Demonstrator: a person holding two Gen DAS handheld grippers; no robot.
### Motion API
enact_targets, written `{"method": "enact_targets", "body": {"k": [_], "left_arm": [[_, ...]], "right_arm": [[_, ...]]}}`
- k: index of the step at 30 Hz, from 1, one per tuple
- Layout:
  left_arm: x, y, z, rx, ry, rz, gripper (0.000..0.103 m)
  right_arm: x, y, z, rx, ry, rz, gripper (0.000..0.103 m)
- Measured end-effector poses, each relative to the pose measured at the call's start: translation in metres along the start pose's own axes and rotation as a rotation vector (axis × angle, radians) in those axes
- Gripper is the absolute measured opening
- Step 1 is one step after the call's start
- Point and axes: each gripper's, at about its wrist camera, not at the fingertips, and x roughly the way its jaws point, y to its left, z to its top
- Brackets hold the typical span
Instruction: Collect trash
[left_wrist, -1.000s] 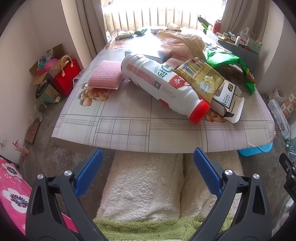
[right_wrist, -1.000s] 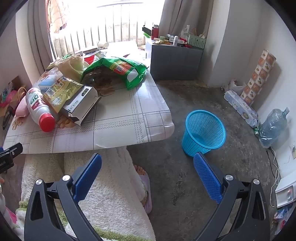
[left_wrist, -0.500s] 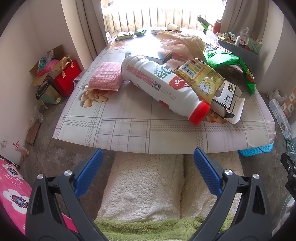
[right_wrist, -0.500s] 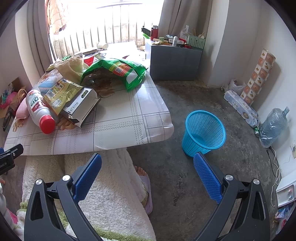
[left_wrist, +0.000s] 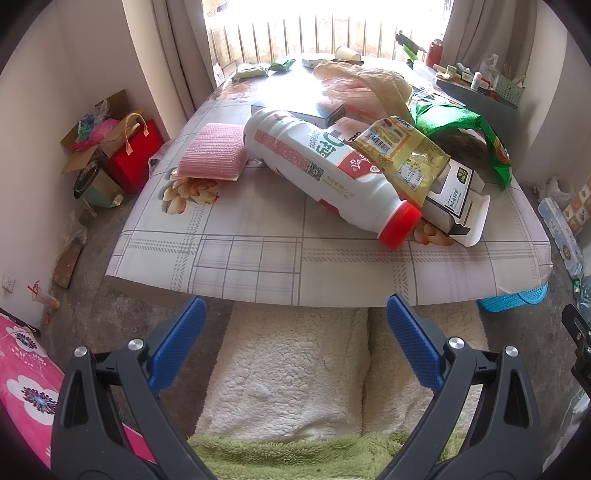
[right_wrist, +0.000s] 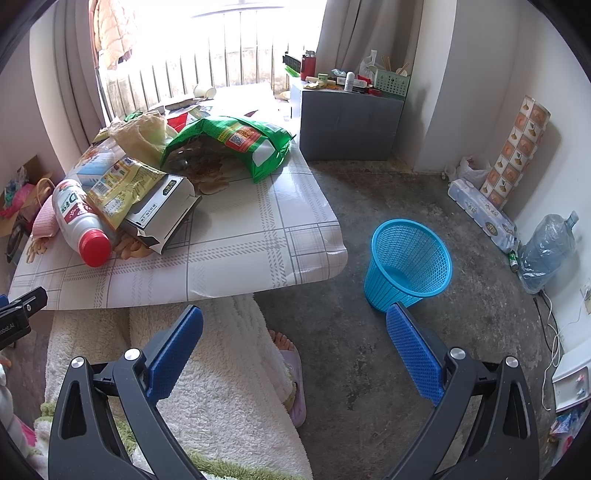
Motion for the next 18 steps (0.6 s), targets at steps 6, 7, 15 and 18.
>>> {"method": "enact_targets", "body": {"k": [6,7,15,18], "left_arm": [[0.0,0.0,0.0,0.0,-0.001,0.001,0.094],[-0.0002,0.0005,0.0004,0.0,-0.001,0.001,0.094],[0.0001,0.0038,0.002,-0.001,-0.002,0.003,0.094],[0.0004,0.0065,0.0029,-0.001,-0.004,0.006,0.094]], "right_arm": [[0.0001,0.0002,0.0,0.003,-0.001,0.004,0.097],[0.0001,0.0005,0.0001,0.003,-0.001,0.005,0.097],[0.0,0.0003,-0.0003,0.003,-0.002,0.004,0.097],[0.0,0.0001,-0.0002,0.003,-0.002,0.005,0.097]]}}
